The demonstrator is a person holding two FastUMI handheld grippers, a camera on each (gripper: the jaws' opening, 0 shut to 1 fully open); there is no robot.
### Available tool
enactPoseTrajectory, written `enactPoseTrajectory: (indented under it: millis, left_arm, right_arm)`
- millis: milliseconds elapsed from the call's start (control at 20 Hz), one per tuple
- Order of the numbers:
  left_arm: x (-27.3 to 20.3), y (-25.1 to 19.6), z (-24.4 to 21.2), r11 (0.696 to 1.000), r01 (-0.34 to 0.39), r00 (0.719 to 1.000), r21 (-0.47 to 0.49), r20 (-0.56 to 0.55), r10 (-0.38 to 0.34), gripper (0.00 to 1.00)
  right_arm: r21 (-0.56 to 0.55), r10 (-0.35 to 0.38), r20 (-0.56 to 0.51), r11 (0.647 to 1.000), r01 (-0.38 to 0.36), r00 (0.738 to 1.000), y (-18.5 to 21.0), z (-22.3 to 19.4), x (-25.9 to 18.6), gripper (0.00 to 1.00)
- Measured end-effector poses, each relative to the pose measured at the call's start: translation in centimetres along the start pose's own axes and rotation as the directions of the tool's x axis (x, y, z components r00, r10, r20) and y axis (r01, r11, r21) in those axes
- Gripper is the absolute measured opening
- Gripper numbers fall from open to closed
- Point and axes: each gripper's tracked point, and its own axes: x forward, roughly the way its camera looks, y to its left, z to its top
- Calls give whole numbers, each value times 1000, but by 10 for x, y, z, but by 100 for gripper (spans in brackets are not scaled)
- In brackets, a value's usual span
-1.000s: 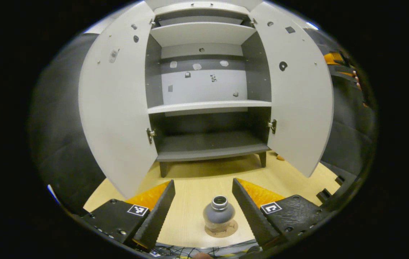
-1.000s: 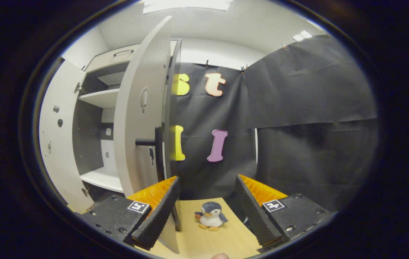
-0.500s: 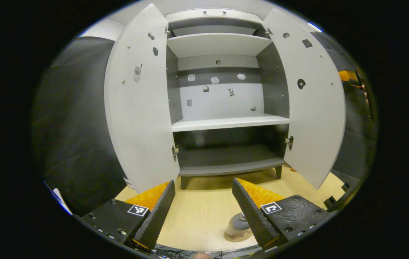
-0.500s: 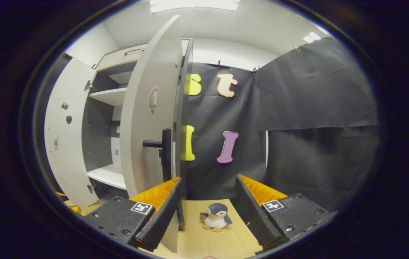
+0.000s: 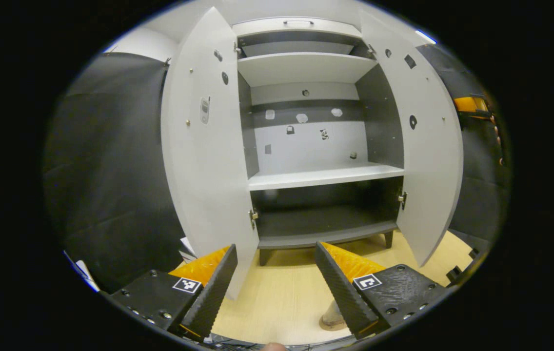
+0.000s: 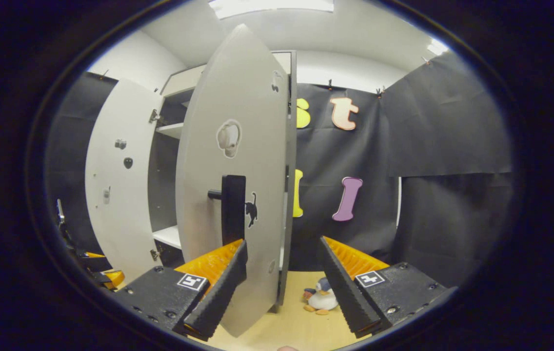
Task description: Grasp the bottle in the cabinet with the left hand and place it on the coaster, then close the right door with the right hand and the left door with the left hand.
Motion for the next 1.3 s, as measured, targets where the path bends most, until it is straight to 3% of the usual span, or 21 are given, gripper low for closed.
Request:
enactPoseTrajectory:
  millis: [50, 100, 450, 700, 1050, 1100, 1250, 1300]
  left_arm:
    - [-1, 5, 3, 1000, -8, 1000, -7, 5, 8, 98]
    - [-1, 9, 6, 1000, -15, 1000, -10, 6, 15, 98]
    - [-9, 47, 14, 996, -68, 998, -63, -12, 68, 98]
    - [-18, 76, 26, 986, -142, 990, -88, 12, 143, 98]
    - [-21, 124, 26, 961, -231, 973, -152, -45, 227, 97]
    - [-21, 128, 30, 958, -228, 974, -175, -51, 222, 98]
    - [-17, 147, 46, 948, -234, 972, -217, -45, 230, 99]
    - [-13, 155, 52, 945, -242, 970, -218, -33, 241, 96]
  right_arm:
    - [1, 14, -2, 1000, -14, 1000, 5, 0, 2, 92]
    - [-4, 28, -3, 1000, -28, 1000, 11, 0, 4, 96]
    - [-16, 107, -10, 994, -107, 994, 29, -1, 15, 96]
    - [-46, 182, -30, 982, -183, 983, 85, -5, 39, 96]
    - [-44, 201, -17, 978, -201, 979, 108, 2, 51, 96]
    - [-43, 197, -16, 979, -198, 980, 107, 3, 51, 92]
    - [-42, 176, -13, 983, -177, 984, 99, 2, 47, 92]
    - [-41, 166, -13, 985, -166, 986, 95, 1, 46, 96]
